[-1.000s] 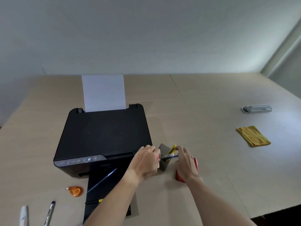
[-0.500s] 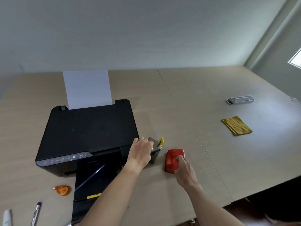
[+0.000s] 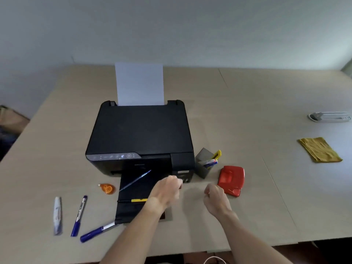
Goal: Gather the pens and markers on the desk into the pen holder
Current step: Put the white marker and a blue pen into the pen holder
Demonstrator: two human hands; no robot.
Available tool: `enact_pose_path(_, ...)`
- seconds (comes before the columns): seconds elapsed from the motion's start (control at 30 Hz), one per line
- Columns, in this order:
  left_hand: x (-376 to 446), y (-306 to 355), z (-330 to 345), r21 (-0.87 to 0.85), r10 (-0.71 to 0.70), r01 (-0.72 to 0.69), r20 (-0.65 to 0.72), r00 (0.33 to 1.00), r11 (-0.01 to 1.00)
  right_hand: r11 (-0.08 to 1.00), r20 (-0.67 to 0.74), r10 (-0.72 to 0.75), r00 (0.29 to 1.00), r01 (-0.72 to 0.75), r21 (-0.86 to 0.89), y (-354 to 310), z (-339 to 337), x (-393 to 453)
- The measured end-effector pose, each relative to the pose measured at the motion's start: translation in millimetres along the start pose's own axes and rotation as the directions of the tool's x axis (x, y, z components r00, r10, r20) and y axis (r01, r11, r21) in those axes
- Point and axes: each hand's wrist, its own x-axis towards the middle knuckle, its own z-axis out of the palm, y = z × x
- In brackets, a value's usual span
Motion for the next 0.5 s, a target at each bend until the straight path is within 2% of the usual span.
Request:
enact_pose_path(0.13, -30, -38, 10, 0.141, -0.105, 0.114, -0.073, 0.992, 0.983, 0.996, 0.062, -0.059, 0.996, 0.063, -0.069, -20, 24, -2)
enact_pose_path(0.27, -52, -80, 17, 0.246, -0.234, 0.258, -0.122, 0.964, 0.934, 0.973, 0.077, -0.201, 0.977, 0.208, -0.096, -56, 59, -9)
enact_pose_path(0.4, -57, -111, 9, 0.180, -0.391, 0.428, -0.209, 0.896, 0.886, 0.915, 0.101, -0.375, 0.921, 0.386, -0.118, -85, 92, -16)
enact_pose_path(0.5, -57, -130, 6, 0.129, -0.502, 0.535, -0.220, 0.837, 0.835, 0.877, 0.114, -0.445, 0.888, 0.458, -0.147, -94, 107, -18)
